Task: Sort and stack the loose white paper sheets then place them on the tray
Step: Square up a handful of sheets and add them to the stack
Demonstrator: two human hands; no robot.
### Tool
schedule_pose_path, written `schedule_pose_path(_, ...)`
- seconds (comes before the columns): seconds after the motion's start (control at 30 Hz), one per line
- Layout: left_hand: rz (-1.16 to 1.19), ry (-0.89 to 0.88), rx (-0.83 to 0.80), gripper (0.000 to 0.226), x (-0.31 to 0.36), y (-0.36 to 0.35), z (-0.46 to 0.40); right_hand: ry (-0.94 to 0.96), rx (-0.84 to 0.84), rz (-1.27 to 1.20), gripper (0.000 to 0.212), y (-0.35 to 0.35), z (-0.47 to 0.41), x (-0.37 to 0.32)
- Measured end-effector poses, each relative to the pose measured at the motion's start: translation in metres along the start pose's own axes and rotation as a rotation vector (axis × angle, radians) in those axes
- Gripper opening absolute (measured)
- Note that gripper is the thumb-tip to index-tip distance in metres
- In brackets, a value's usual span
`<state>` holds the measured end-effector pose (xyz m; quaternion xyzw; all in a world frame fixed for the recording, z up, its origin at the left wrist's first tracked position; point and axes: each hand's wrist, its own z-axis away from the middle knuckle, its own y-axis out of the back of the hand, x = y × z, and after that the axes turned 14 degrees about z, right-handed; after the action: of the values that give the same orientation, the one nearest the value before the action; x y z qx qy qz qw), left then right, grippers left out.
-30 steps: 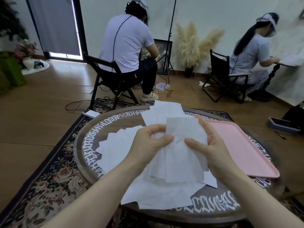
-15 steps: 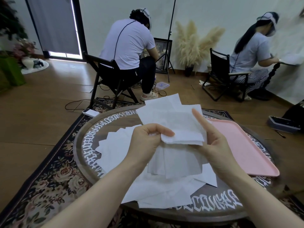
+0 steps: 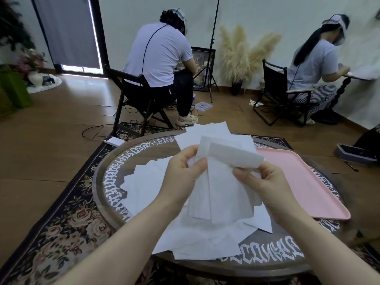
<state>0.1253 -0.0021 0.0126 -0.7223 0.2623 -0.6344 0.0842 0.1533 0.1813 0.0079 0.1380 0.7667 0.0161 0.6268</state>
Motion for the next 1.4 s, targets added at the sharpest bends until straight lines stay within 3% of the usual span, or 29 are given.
schedule_pose_path(0.13, 0.026, 0.063, 0.059, 0.017, -0.001, 0.003, -0.002, -0.002, 0.049, 0.029, 0.014, 0.0, 0.0, 0.001)
schedule_pose_path(0.27, 0.087, 0.117, 0.167, 0.018, -0.003, 0.007, -0.006, 0.087, 0.364, 0.111, 0.008, 0.011, -0.004, -0.006)
schedule_pose_path(0.33, 0.08, 0.128, 0.188, 0.018, -0.005, 0.007, -0.007, 0.192, 0.42, 0.093, 0.006, 0.017, -0.004, -0.015)
schedule_pose_path(0.47, 0.081, 0.179, 0.18, 0.024, -0.007, 0.004, -0.009, 0.062, 0.067, -0.182, 0.019, 0.008, -0.001, -0.019)
schedule_pose_path(0.57, 0.13, 0.233, 0.136, 0.028, -0.01, 0.0, -0.01, -0.053, -0.091, -0.097, 0.027, -0.004, 0.0, -0.012)
schedule_pose_path(1.0, 0.219, 0.274, 0.053, 0.039, -0.013, -0.001, -0.008, -0.024, -0.03, 0.051, 0.018, -0.014, -0.001, -0.007)
schedule_pose_path(1.4, 0.166, 0.224, 0.013, 0.024, -0.016, 0.0, -0.007, -0.014, -0.023, -0.01, 0.022, -0.018, 0.002, -0.008)
